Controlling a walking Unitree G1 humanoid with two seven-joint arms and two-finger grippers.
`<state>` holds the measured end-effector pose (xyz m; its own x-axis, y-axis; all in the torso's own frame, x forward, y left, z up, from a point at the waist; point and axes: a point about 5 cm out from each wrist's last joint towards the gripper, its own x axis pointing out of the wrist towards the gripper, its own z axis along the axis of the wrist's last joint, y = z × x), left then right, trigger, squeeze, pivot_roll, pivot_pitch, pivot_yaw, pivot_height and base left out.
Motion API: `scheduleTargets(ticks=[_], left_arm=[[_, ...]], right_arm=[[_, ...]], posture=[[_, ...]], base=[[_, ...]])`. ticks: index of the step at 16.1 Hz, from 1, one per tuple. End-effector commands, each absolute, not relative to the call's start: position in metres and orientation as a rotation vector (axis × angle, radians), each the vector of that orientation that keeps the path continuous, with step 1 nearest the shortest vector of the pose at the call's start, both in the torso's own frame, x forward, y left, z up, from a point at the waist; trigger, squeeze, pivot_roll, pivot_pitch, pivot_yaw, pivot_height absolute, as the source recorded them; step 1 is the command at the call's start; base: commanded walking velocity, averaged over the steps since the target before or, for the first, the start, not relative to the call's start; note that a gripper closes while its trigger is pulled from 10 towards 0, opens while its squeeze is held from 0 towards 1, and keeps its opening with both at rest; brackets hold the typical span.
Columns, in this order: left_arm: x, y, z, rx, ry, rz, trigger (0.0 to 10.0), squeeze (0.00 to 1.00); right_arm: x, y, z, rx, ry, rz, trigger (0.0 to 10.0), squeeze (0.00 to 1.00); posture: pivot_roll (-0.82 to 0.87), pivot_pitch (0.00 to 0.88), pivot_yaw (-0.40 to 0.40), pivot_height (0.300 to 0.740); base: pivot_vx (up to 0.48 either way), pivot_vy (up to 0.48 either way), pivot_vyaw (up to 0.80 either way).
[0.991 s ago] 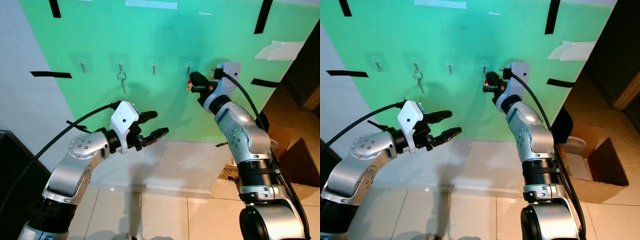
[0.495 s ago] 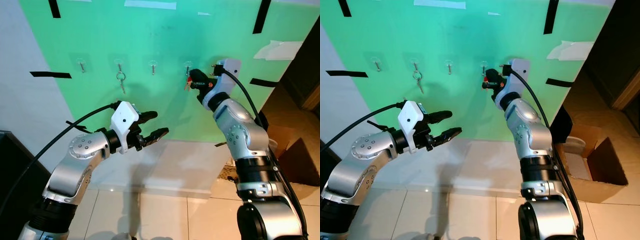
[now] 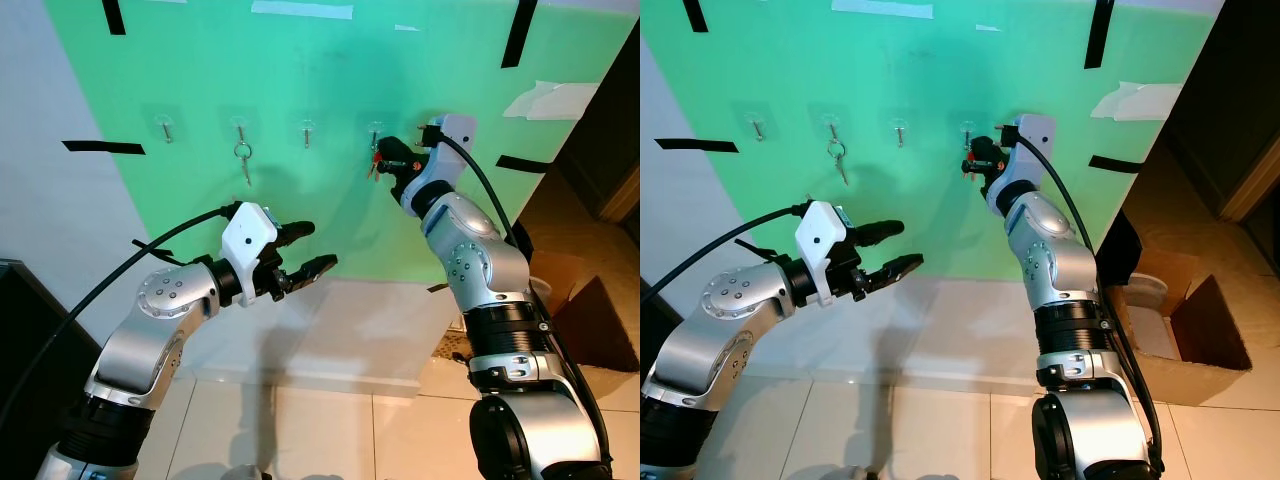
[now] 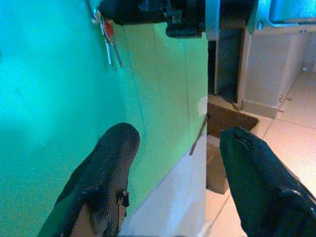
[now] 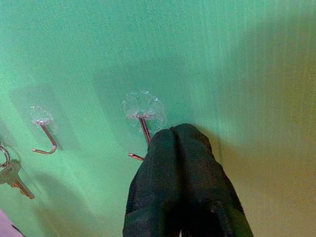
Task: Hang keys on a hook
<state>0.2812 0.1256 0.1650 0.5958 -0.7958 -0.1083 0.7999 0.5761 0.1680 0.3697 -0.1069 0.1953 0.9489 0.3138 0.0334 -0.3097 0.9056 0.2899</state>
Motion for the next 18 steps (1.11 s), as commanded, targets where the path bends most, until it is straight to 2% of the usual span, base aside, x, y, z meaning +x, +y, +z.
scheduleTargets(ticks=[1,4,7,9,12,18], left_arm=[[0.285,0.129,0.167,0.219,0.008,-0.901,10.0,0.00],[0.293,0.132,0.182,0.175,-0.073,-0.831,10.0,0.00],[0.295,0.133,0.185,0.163,-0.086,-0.820,10.0,0.00],[0.295,0.133,0.185,0.162,-0.086,-0.820,10.0,0.00],[0.295,0.132,0.185,0.160,-0.088,-0.816,10.0,0.00],[0.295,0.133,0.184,0.162,-0.082,-0.822,10.0,0.00]], right_arm=[[0.374,-0.111,0.195,0.295,0.032,0.263,10.0,0.00],[0.376,-0.121,0.191,0.390,0.064,0.202,10.0,0.00],[0.374,-0.121,0.185,0.570,0.137,0.222,10.0,0.00],[0.374,-0.122,0.180,0.623,0.169,0.215,10.0,0.00],[0.370,-0.122,0.179,0.629,0.182,0.260,10.0,0.00],[0.365,-0.118,0.202,0.642,0.085,0.334,10.0,0.00]], posture=[[0.01,0.000,-0.015,0.740],[0.01,0.000,-0.012,0.740],[0.01,0.000,-0.006,0.740],[0.00,0.000,-0.004,0.740],[0.01,0.000,-0.006,0.740],[0.01,0.000,0.001,0.740]], base=[[0.000,0.000,0.00],[0.000,0.000,0.00],[0.000,0.000,0.00],[0.000,0.000,0.00],[0.000,0.000,0.00],[0.000,0.000,0.00]])
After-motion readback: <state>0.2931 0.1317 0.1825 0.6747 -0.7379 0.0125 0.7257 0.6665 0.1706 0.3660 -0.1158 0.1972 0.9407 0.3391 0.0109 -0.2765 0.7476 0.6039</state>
